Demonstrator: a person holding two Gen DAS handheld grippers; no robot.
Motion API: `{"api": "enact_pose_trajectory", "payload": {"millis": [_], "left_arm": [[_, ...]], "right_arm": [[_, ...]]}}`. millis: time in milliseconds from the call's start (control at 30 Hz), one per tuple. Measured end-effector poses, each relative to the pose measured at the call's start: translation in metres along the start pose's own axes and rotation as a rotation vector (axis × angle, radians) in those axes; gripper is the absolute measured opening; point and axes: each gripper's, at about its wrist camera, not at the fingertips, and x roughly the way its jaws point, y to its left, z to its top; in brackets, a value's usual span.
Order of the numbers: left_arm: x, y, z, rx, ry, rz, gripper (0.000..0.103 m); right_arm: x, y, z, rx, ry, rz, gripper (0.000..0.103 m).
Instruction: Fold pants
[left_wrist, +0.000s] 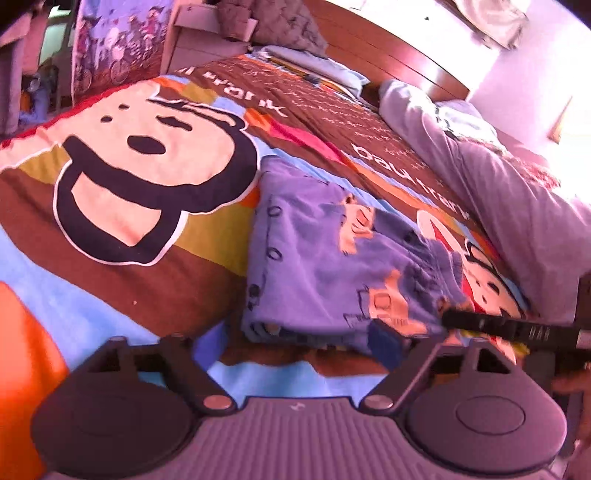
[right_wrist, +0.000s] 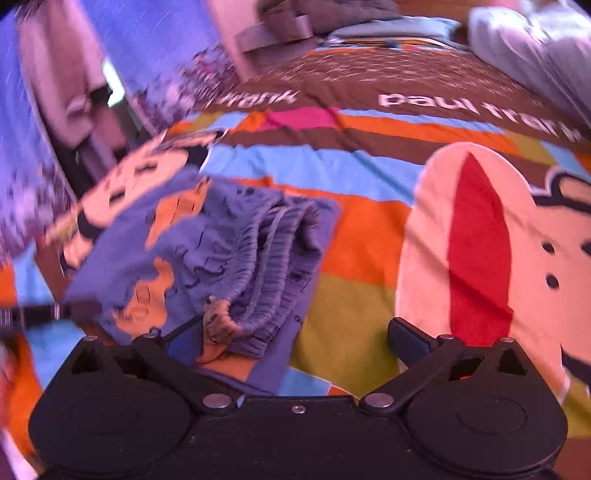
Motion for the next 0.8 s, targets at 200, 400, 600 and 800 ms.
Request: {"api": "enact_pose_trajectory", "payload": {"millis": [200, 400, 600, 800], "left_arm": [[-0.032, -0.024, 0.015, 0.143, -0.098, 0.127, 0.101], [0.009, -0.059, 0.091, 0.243, -0.14, 0.263, 0.103], [0.1, -0.078, 0.122, 0.45, 0.0, 0.262, 0.102], [0.154, -0.063, 0.12, 0.468, 0.08, 0.398, 0.101]], "right_arm": [[-0.018, 0.01, 0.008, -0.039, -0.11, 0.021, 0.102], [-0.006, 0.008, 0.043, -0.011, -0.228, -0.042, 0.102], [0.023, -0.012, 0.049, 0.067, -0.17, -0.093, 0.102], [0.038, -0.023, 0.04, 0.065, -0.106, -0.197, 0.102]]}}
